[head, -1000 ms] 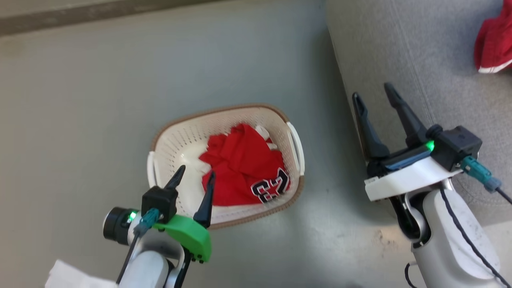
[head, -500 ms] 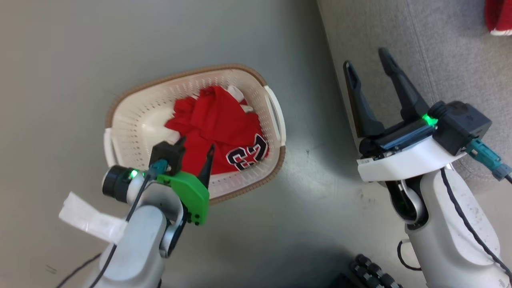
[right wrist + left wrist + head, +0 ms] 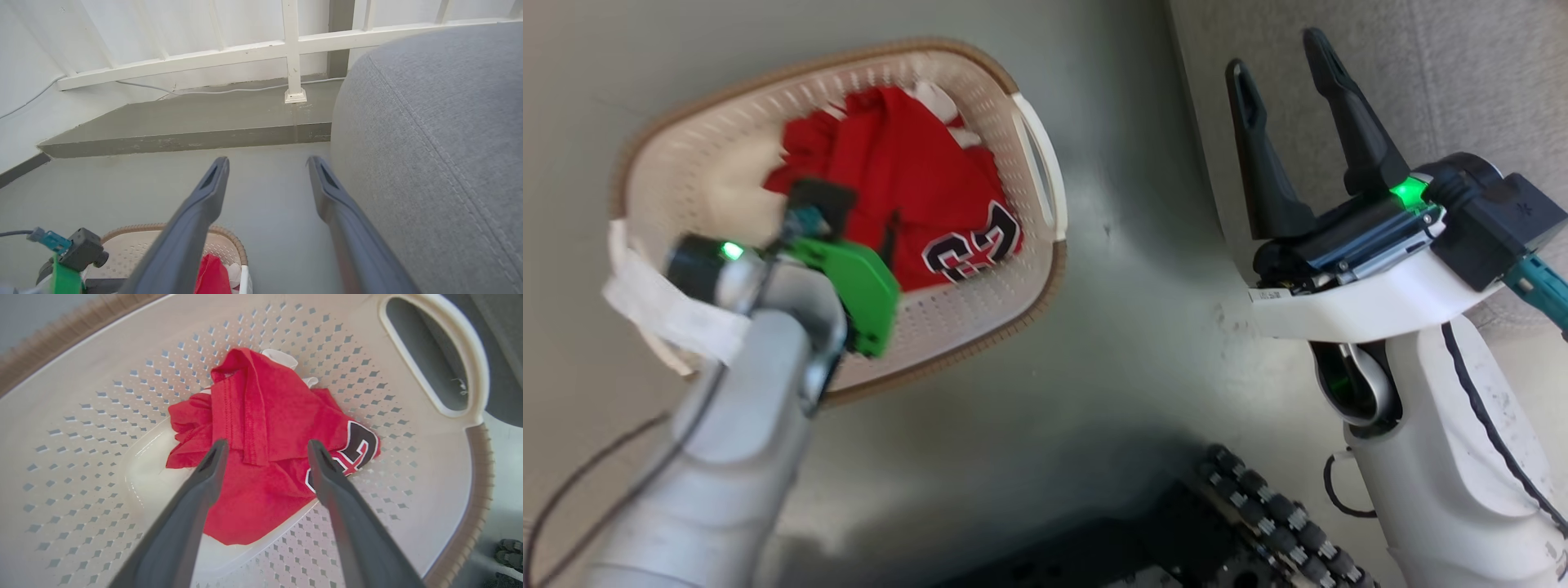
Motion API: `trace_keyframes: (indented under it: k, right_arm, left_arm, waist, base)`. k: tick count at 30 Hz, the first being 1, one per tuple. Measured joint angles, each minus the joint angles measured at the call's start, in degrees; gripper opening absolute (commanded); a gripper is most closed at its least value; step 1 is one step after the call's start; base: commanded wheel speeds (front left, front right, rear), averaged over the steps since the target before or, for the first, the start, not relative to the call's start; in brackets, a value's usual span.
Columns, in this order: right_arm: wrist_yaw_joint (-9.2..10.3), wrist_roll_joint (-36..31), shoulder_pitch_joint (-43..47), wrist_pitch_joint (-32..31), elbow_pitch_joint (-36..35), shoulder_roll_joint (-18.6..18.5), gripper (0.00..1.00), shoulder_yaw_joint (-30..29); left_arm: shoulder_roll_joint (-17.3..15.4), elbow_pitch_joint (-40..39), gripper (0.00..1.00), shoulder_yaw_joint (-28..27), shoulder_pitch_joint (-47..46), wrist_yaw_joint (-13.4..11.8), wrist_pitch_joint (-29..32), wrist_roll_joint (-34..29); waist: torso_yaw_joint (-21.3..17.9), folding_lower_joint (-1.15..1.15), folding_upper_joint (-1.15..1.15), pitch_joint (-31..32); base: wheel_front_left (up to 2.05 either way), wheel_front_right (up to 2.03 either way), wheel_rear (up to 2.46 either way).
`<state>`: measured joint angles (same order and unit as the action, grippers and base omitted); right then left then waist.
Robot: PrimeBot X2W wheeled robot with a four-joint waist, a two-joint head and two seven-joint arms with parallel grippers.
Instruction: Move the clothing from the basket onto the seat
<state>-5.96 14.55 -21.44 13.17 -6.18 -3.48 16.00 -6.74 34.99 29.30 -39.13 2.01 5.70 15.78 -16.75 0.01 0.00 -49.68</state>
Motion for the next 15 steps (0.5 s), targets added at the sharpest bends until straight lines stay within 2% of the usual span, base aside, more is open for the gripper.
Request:
trace_keyframes:
  k: [6, 15]
  right_arm:
    - [0.00, 0.9, -1.7, 0.7, 0.2, 0.3, 1.00, 1.0]
    - [0.01, 2.3, -1.8, 1.2, 1.7, 0.4, 1.00, 1.1]
  left_arm:
    - [-1.7, 3.8, 1.00, -2.4, -3.5, 0.0, 0.3, 0.2]
    - [-2.5, 9.5, 1.00, -3.4, -6.5, 0.5, 0.8, 0.8]
  waist:
    - [-1.8, 0.00, 0.00, -4.4]
    - [-4.3, 0.00, 0.00, -7.8]
  base:
    - [0.00, 0.00, 0.00]
    - [0.00, 0.00, 0.00]
